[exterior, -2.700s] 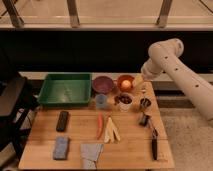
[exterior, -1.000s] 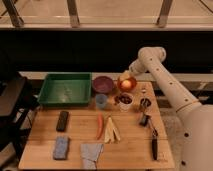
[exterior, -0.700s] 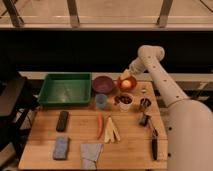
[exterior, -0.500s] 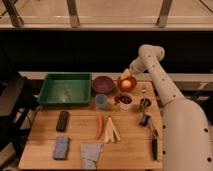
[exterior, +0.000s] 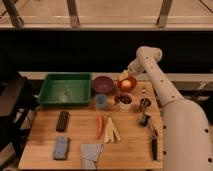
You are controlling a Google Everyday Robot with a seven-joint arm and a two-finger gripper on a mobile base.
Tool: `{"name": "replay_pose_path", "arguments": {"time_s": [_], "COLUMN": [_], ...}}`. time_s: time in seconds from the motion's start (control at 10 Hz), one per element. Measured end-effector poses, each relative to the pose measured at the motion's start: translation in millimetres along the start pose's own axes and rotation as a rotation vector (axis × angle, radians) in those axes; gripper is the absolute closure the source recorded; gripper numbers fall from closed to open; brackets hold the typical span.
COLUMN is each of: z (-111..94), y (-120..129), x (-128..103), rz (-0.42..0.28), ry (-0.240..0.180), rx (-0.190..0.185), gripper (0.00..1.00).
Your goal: Place apple in plastic cup
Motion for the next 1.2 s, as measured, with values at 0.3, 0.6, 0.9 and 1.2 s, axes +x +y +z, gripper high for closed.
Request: {"name": "replay_pose_path", "arguments": {"time_s": [0.3, 0.6, 0.9, 1.2], "z": [15.4, 23.1, 28.5, 36.9], "y": [4.8, -1.0, -16.6, -23.9], "x": [6.5, 10.6, 14.1, 11.5], "rz": [-0.012, 0.017, 0.077, 0.112], "ry": [0.003, 0.004, -0.007, -0.017], "rx": [0.01, 0.018, 0.022, 0.016], "gripper": [0.3, 0.3, 0.3, 0.3]}}
